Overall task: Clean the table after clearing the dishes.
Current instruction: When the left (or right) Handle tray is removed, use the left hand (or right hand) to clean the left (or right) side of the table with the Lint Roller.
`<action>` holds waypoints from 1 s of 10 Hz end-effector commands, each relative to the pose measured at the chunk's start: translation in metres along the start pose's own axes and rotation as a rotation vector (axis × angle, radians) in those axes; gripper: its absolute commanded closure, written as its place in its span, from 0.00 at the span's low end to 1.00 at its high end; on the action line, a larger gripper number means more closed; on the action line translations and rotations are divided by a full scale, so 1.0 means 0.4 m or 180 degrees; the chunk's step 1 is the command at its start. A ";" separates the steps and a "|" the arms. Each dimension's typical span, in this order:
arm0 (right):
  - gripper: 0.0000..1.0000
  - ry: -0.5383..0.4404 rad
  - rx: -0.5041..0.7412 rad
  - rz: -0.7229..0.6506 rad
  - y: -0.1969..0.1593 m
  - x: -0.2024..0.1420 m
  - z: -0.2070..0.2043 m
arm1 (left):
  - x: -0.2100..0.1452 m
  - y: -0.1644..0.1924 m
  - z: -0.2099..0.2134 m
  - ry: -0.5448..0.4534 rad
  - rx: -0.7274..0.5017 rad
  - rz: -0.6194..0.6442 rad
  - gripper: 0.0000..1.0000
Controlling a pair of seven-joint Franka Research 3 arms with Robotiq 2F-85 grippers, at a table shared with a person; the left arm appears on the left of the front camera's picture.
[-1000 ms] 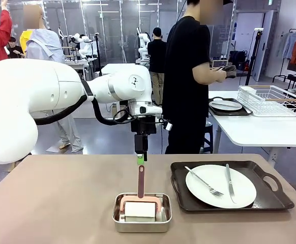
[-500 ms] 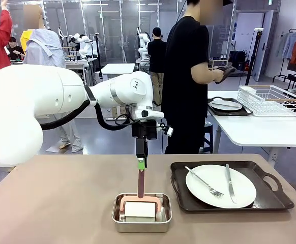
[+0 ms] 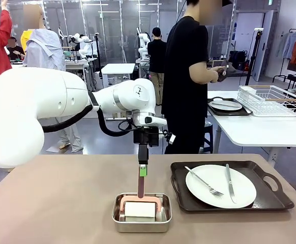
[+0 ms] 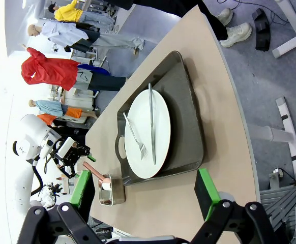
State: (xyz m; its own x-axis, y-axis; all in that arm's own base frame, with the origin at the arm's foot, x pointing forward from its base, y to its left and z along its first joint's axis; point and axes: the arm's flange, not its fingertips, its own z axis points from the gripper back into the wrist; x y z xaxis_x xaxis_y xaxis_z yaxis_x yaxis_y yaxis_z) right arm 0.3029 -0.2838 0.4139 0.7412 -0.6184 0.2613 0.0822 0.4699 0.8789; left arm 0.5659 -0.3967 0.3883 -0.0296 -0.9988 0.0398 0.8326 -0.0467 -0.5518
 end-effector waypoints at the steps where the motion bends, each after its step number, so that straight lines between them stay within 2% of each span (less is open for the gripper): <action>1: 0.00 0.0026 0.0004 0.0040 0.002 -0.011 0.007 | -0.009 -0.027 -0.012 0.0113 -0.0039 0.0073 0.00; 5: 0.00 0.0026 0.0004 0.0040 0.002 -0.011 0.007 | -0.028 -0.026 -0.036 0.0157 -0.0069 0.0086 0.00; 6: 0.00 0.0026 0.0004 0.0040 0.002 -0.011 0.007 | -0.027 -0.024 -0.038 0.0166 -0.0080 0.0068 0.07; 10: 0.00 0.0026 0.0004 0.0040 0.002 -0.011 0.007 | -0.024 -0.022 -0.039 0.0116 -0.0038 0.0018 0.46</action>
State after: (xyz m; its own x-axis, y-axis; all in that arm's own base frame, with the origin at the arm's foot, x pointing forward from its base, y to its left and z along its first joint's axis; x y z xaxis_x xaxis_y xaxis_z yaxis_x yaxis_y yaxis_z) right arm 0.3029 -0.2838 0.4139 0.7412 -0.6183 0.2612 0.0821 0.4698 0.8789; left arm 0.5580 -0.3917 0.3767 -0.0344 -0.9994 0.0072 0.8193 -0.0323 -0.5725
